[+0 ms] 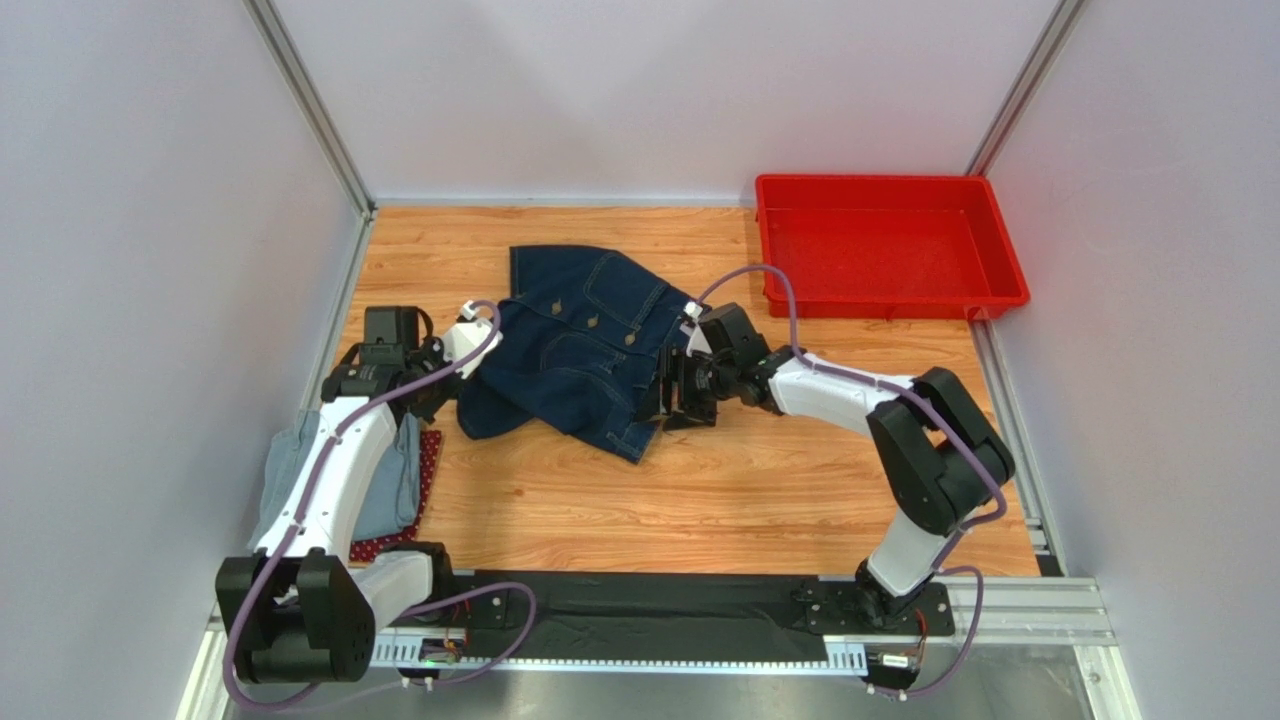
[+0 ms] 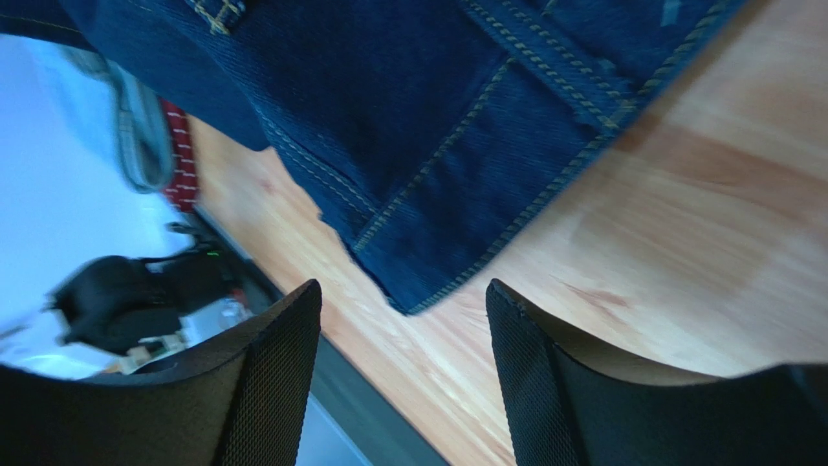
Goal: Fold and stack the skirts
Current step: Flatten out the skirt at the center of the board.
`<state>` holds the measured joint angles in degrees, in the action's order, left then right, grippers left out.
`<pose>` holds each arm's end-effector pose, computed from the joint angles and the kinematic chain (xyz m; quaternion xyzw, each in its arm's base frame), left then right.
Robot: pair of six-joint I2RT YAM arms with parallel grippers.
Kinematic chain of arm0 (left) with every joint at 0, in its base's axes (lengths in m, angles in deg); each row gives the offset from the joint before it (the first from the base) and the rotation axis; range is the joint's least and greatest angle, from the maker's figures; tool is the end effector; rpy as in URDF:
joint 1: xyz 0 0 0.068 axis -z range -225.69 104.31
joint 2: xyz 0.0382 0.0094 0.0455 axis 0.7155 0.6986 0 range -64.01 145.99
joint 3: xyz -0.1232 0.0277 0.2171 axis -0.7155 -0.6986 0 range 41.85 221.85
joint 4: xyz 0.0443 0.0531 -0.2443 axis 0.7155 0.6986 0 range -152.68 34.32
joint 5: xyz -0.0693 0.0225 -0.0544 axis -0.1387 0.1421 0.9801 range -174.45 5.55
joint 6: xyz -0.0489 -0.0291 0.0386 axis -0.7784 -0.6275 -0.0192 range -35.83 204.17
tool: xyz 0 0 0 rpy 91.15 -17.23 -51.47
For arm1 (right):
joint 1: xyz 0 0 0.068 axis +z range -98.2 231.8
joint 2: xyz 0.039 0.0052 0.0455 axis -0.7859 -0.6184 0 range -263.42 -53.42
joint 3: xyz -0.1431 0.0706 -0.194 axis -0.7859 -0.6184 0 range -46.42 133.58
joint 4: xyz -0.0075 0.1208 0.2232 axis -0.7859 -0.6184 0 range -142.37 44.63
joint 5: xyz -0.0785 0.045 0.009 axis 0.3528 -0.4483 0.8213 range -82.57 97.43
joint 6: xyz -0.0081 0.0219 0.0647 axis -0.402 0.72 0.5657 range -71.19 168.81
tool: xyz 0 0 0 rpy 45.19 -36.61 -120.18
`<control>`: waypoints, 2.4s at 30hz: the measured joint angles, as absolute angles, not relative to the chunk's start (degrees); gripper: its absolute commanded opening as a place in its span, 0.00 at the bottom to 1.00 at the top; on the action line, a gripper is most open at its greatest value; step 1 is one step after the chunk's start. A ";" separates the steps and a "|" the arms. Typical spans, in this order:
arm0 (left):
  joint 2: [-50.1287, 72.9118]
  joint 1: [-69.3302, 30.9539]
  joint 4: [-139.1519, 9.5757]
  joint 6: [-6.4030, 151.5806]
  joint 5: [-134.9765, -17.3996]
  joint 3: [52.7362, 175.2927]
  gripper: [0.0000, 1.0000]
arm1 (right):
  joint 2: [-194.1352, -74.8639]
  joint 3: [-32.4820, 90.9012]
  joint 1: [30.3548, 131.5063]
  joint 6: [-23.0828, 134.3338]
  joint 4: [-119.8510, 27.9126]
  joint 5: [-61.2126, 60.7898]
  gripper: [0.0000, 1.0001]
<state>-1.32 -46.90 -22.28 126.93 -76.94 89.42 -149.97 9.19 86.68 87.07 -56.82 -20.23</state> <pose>0.2267 -0.0024 0.2178 0.3562 0.8842 0.0527 0.2976 0.2651 0.2163 0.1459 -0.0499 0.9210 0.3683 0.1166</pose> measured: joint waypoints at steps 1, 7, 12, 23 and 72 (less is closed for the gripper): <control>-1.51 -46.90 -22.30 126.95 -76.83 89.61 0.00 | -150.80 8.53 86.83 89.61 -54.72 -21.32 0.64; -2.26 -46.92 -22.09 126.80 -75.96 89.68 0.00 | -152.38 0.88 87.44 104.34 -42.61 -24.56 0.55; -2.41 -46.92 -21.80 126.63 -75.28 89.68 0.00 | -154.37 -3.09 87.64 113.98 -32.45 -25.10 0.49; -2.37 -47.62 -21.12 123.81 -79.06 94.64 0.00 | -154.61 -3.38 84.97 119.16 -23.37 -26.42 0.00; -4.66 -48.78 -3.59 108.79 -53.25 130.11 0.75 | -130.87 43.90 83.29 74.96 -75.50 -47.44 0.00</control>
<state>-4.66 -48.78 -3.59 108.79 -53.25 130.11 -130.87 43.90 83.29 74.96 -75.50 -47.44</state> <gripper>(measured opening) 0.753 0.011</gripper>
